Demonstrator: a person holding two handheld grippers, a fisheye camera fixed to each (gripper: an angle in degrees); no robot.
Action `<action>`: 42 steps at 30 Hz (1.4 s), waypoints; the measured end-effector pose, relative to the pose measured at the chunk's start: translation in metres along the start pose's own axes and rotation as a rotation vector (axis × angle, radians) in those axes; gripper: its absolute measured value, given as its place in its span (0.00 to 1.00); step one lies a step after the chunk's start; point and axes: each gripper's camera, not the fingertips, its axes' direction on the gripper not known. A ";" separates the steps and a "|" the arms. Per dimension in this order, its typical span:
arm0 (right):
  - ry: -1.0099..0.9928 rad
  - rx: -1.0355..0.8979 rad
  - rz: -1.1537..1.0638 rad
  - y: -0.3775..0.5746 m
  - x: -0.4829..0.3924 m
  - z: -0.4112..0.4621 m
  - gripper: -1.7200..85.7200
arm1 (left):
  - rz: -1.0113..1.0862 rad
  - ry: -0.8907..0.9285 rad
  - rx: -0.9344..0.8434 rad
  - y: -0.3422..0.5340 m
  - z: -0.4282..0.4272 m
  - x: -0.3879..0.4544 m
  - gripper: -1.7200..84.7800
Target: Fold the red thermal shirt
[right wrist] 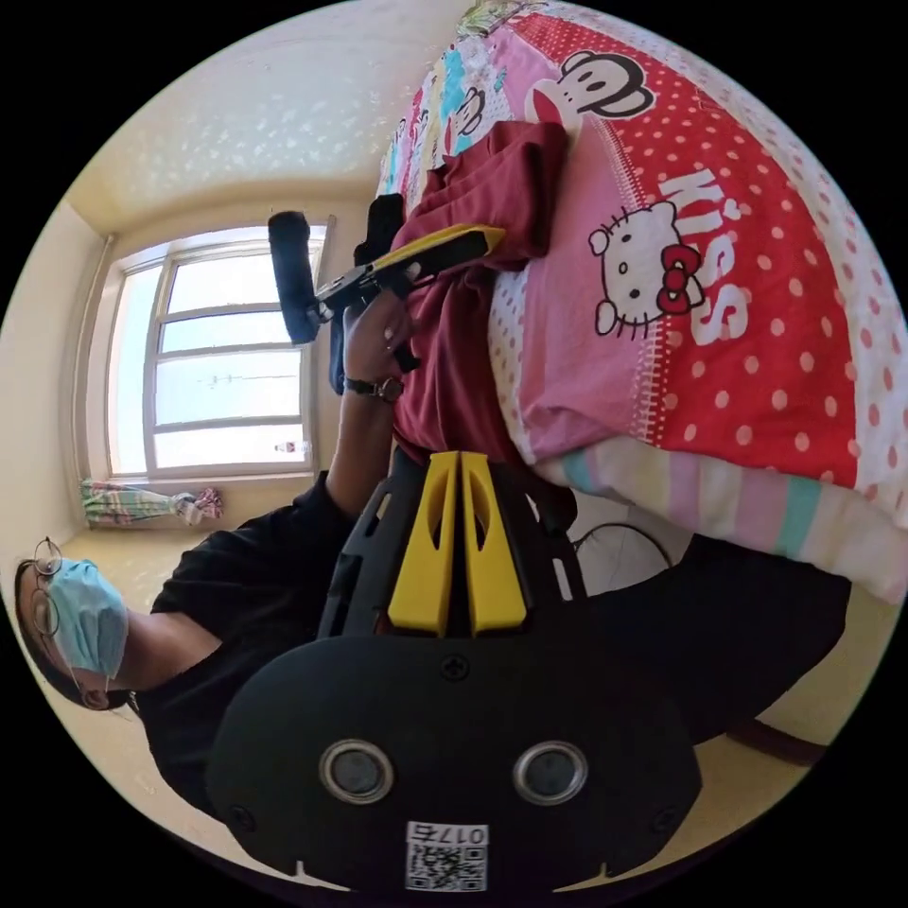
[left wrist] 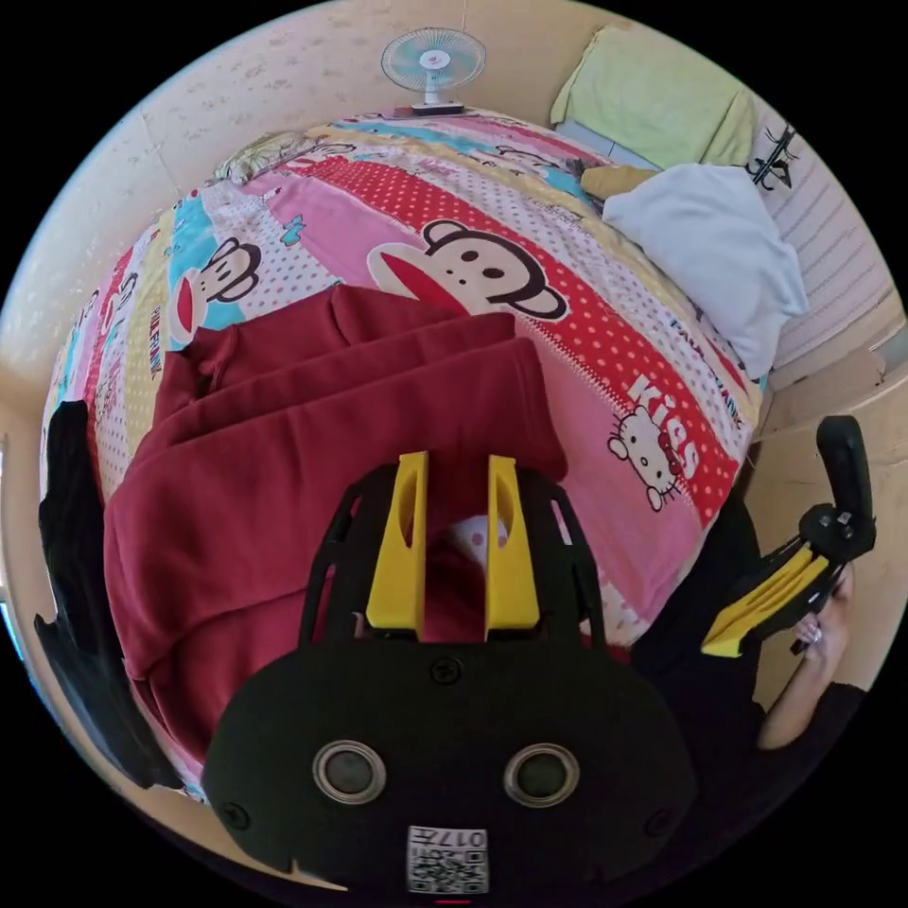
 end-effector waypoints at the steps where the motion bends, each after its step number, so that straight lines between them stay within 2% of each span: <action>1: 0.020 0.023 -0.012 -0.001 -0.004 -0.006 0.03 | -0.011 0.072 0.031 0.008 -0.016 -0.013 0.06; 3: 0.044 0.061 -0.035 -0.005 -0.010 -0.011 0.03 | -0.076 0.161 0.126 0.031 -0.053 -0.043 0.04; 5: 0.089 0.100 -0.059 -0.013 -0.021 -0.009 0.03 | -0.159 0.166 0.248 0.068 -0.100 -0.078 0.03; 8: 0.181 0.112 -0.083 -0.030 -0.041 0.014 0.04 | -0.381 -0.023 0.430 0.161 -0.185 -0.139 0.02; 10: 0.179 0.107 -0.134 -0.042 -0.056 0.036 0.05 | -0.590 -0.185 0.548 0.254 -0.240 -0.180 0.02; 13: 0.190 0.057 -0.210 -0.075 -0.081 0.075 0.08 | -0.818 -0.276 0.616 0.371 -0.275 -0.216 0.02; 17: 0.347 0.023 -0.251 -0.148 -0.116 0.122 0.16 | -0.932 -0.177 0.600 0.465 -0.262 -0.229 0.02; 18: 0.375 0.026 -0.253 -0.159 -0.121 0.127 0.17 | -0.960 -0.158 0.530 0.480 -0.248 -0.229 0.02; 20: 0.555 0.068 -0.236 -0.198 -0.129 0.148 0.18 | -1.007 -0.155 0.422 0.496 -0.224 -0.229 0.02; 21: 0.612 0.058 -0.210 -0.206 -0.127 0.154 0.18 | -1.018 -0.125 0.377 0.501 -0.208 -0.228 0.02; 23: 0.845 -0.079 -0.132 -0.234 -0.113 0.184 0.16 | -0.992 -0.029 0.363 0.503 -0.189 -0.230 0.03; 25: 0.871 -0.125 -0.165 -0.237 -0.115 0.191 0.13 | -0.901 0.130 0.388 0.494 -0.172 -0.237 0.02; 27: 0.898 -0.148 -0.236 -0.227 -0.133 0.180 0.07 | -0.835 0.207 0.389 0.481 -0.166 -0.244 0.02; 28: 1.016 -0.082 -0.255 -0.214 -0.147 0.161 0.05 | -0.808 0.223 0.390 0.473 -0.166 -0.247 0.02; 29: 1.204 0.069 -0.247 -0.195 -0.162 0.133 0.04 | -0.799 0.222 0.395 0.469 -0.167 -0.248 0.02; 30: 1.310 0.171 -0.227 -0.184 -0.169 0.115 0.04 | -0.785 0.208 0.411 0.462 -0.171 -0.249 0.04; 31: 1.502 0.383 -0.153 -0.160 -0.178 0.076 0.03 | -0.771 0.197 0.422 0.455 -0.174 -0.251 0.06; 32: 1.581 0.539 -0.046 -0.137 -0.179 0.035 0.03 | -0.761 0.196 0.421 0.451 -0.175 -0.251 0.07; 33: 1.553 0.572 -0.002 -0.127 -0.176 0.014 0.03 | -0.739 0.214 0.404 0.442 -0.174 -0.253 0.09; 35: 1.154 0.479 0.022 -0.099 -0.152 -0.039 0.03 | -0.712 0.254 0.387 0.429 -0.168 -0.255 0.09; 36: 1.030 0.429 0.000 -0.096 -0.143 -0.045 0.03 | -0.698 0.282 0.390 0.420 -0.163 -0.254 0.09; 38: 0.632 0.288 -0.014 -0.088 -0.110 -0.045 0.04 | -0.669 0.323 0.370 0.403 -0.153 -0.251 0.09; 40: 0.513 0.225 -0.031 -0.090 -0.097 -0.027 0.05 | -0.611 0.319 0.291 0.373 -0.144 -0.242 0.08; 42: 0.508 0.130 -0.035 -0.102 -0.092 0.003 0.08 | -0.567 0.271 0.190 0.348 -0.137 -0.234 0.08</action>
